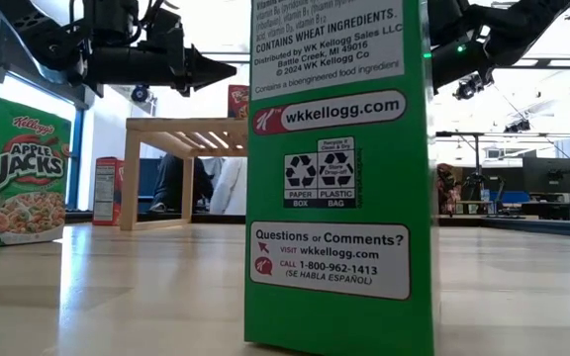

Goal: Stack cereal on shelf
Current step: Put the top red cereal box on the shelf aligned with the other red cereal box

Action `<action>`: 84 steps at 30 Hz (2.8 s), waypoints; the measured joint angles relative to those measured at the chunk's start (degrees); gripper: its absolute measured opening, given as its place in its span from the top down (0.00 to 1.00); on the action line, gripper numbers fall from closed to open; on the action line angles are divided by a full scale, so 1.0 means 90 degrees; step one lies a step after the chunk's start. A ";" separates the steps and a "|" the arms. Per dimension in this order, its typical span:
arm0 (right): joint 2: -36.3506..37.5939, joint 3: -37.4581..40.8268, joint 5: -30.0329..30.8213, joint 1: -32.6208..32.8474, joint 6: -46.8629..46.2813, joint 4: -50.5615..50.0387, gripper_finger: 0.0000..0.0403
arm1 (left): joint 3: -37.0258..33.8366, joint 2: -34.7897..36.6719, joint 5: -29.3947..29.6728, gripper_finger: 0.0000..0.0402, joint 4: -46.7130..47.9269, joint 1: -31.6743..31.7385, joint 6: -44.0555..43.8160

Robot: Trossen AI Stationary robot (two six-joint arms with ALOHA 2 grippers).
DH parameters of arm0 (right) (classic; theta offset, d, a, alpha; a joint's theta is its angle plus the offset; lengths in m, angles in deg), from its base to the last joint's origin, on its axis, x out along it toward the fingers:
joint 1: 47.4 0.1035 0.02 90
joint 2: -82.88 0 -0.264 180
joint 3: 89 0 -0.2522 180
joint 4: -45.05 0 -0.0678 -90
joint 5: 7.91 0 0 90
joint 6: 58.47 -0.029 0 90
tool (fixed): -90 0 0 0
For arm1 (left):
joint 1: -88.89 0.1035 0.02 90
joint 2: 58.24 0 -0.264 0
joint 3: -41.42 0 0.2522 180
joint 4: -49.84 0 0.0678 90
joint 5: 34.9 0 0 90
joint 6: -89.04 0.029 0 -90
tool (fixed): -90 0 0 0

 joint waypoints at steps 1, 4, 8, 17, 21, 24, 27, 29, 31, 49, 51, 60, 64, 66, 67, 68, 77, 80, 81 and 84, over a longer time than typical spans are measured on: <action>0.0000 0.0000 0.0000 0.0000 0.0006 0.0025 1.00 | 0.0000 0.0000 0.0001 1.00 0.0002 0.0001 0.0002; 0.0000 0.0000 0.0098 0.0000 0.0008 0.0076 1.00 | 0.0000 0.0000 -0.0001 1.00 0.0002 -0.0001 0.0000; 0.0000 0.0000 0.0118 0.0000 0.0007 0.0137 1.00 | 0.0000 0.0000 0.0001 1.00 -0.0003 0.0001 0.0004; 0.0002 0.0000 0.0067 0.0000 0.0170 0.0141 1.00 | 0.0000 0.0000 0.0003 1.00 -0.0005 -0.0001 0.0005; -0.0074 -0.0001 0.0092 0.0000 0.0226 0.0331 1.00 | 0.0037 0.0000 0.0003 1.00 0.0008 -0.0001 0.0001; -0.0231 -0.0001 -0.0036 0.0000 0.0435 0.0578 1.00 | 0.0056 0.0000 0.0003 1.00 0.0000 -0.0006 0.0000; -0.0080 0.0000 -0.0500 0.0145 0.0826 0.0431 1.00 | 0.0058 0.0000 -0.0009 1.00 0.0036 -0.0006 -0.0051; 0.0194 -0.0002 -0.0585 0.0440 0.1244 0.0299 1.00 | 0.0056 0.0000 -0.0010 1.00 0.0058 -0.0006 -0.0108; 0.0501 0.0016 -0.0523 0.0768 0.1658 0.0120 1.00 | 0.0056 0.0000 -0.0014 1.00 0.0063 -0.0006 -0.0169; 0.1863 0.2651 0.0141 0.3256 0.2154 0.2997 1.00 | 0.1937 0.0158 0.0021 1.00 0.4227 0.0178 -0.0866; 0.1863 0.2760 0.0170 0.3413 0.2473 0.3280 1.00 | 0.2473 0.0217 0.0072 1.00 0.5477 0.0226 -0.0757; 0.2165 0.2773 -0.0241 0.3718 0.2547 0.3218 1.00 | 0.4590 0.0548 0.2094 1.00 1.0625 0.0430 -0.1057; 0.2203 0.2773 -0.0270 0.3901 0.2824 0.3260 1.00 | 0.5113 0.0497 0.2785 1.00 1.1976 0.1031 -0.1412; 0.2200 0.2773 -0.0248 0.3943 0.2944 0.3244 1.00 | 0.5351 0.0391 0.2718 0.99 1.2465 0.1489 -0.1661; 0.2200 0.2773 -0.0246 0.3942 0.2943 0.3244 1.00 | 0.5441 0.0316 0.2595 0.98 1.2708 0.1736 -0.1724; 0.2200 0.2773 -0.0245 0.3940 0.2930 0.3244 1.00 | 0.5508 0.0224 0.2474 0.97 1.2948 0.1967 -0.1739; 0.2200 0.2773 -0.0329 0.3938 0.2793 0.3270 1.00 | 0.5671 -0.0820 0.1654 0.64 1.3760 0.3001 -0.1599; 0.2200 0.2773 -0.0353 0.3939 0.2694 0.3269 1.00 | 0.5670 -0.1143 0.1565 0.53 1.3736 0.3089 -0.1545; 0.2200 0.2773 -0.0352 0.3939 0.2669 0.3271 1.00 | 0.5658 -0.1219 0.1560 0.50 1.3731 0.3096 -0.1547; 0.2200 0.2773 -0.0376 0.3939 0.2547 0.3271 1.00 | 0.5503 -0.1384 0.1538 0.42 1.3665 0.3151 -0.1549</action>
